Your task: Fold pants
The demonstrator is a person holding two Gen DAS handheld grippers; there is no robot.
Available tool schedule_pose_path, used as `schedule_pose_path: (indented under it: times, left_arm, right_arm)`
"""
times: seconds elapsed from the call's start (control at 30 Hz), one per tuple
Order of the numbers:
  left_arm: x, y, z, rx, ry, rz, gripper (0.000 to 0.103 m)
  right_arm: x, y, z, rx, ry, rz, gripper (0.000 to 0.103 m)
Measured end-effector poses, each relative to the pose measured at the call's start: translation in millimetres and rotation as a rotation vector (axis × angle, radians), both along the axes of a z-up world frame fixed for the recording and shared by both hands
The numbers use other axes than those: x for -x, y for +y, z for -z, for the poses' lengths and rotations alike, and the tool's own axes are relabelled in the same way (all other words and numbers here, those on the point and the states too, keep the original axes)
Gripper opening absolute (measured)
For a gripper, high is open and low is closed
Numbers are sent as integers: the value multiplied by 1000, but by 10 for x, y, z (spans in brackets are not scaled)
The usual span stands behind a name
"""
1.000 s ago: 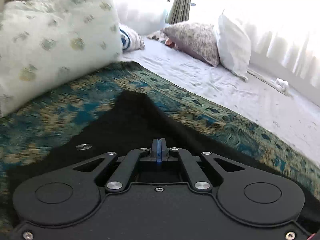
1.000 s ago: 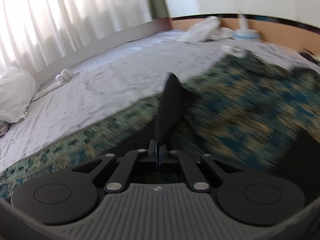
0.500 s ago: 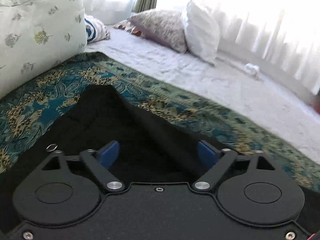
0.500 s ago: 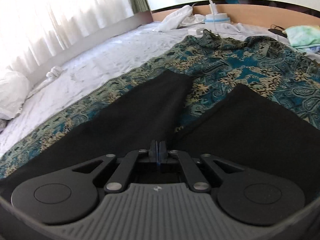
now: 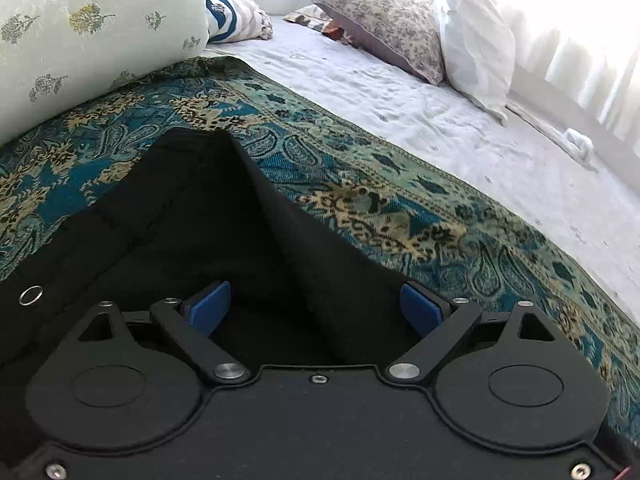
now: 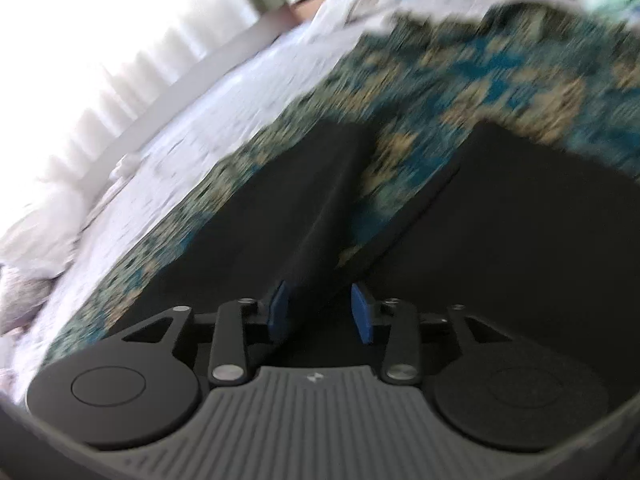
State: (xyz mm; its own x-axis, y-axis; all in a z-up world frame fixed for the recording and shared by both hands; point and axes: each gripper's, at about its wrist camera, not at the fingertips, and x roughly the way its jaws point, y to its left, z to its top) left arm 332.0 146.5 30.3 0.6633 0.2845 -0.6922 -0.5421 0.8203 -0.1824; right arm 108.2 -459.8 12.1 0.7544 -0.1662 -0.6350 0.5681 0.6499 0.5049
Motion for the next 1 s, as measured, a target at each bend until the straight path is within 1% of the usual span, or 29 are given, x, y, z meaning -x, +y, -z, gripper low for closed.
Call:
schedule_pose_path:
  times: [0.03, 0.13, 0.2, 0.23, 0.27, 0.3, 0.33, 0.37, 0.4, 0.43, 0.47, 0.53, 0.67, 0.8, 0.9, 1.0]
  left_arm:
    - [-27, -6, 6, -3, -1, -5, 91]
    - [-94, -29, 7, -6, 1, -23, 91]
    - [-107, -46, -8, -3, -8, -23, 82]
    - [-105, -61, -18, -9, -10, -23, 69]
    - [-92, -83, -31, -27, -13, -23, 48]
    - [-75, -100, -44, -38, -15, -11, 36]
    - [-63, -111, -54, -37, -16, 8, 18]
    - [-40, -116, -70, -32, -24, 30, 9]
    - [-12, -127, -99, -38, -35, 37, 8]
    - [25, -138, -138, -55, -46, 36, 6]
    - [73, -149, -194, -70, -61, 37, 6]
    - [178, -148, -315, -67, -93, 52, 6]
    - [501, -90, -604, -21, -153, 89, 6]
    - [1115, -28, -852, -16, -222, 136, 6]
    - [1662, 46, -900, -10, -247, 155, 6]
    - [2146, 107, -795, -4, -236, 160, 6]
  right_arm:
    - [-49, 31, 8, 5, -10, -10, 57]
    - [-239, 87, -17, 31, -20, -34, 58]
    - [-388, 86, -11, -3, -14, -33, 59]
    - [-456, 79, 8, -25, -4, -17, 58]
    - [-492, 86, 17, -30, -9, -4, 56]
    - [-530, 90, 12, -21, -18, 0, 55]
    - [-568, 99, 10, -11, -19, 3, 51]
    - [-608, 90, 14, -8, -17, 9, 38]
    - [-646, 56, 27, -9, -7, 20, 28]
    - [-677, 42, 23, -9, 9, 43, 10]
    - [-678, 28, 11, -7, 13, 60, 6]
    - [-627, 35, -103, 32, -20, 79, 6]
    - [-427, 150, -458, 205, -55, 103, 6]
    - [-45, 195, -716, 301, -82, 127, 6]
    - [319, 197, -790, 341, -72, 142, 6]
    - [654, 178, -728, 359, -39, 140, 7]
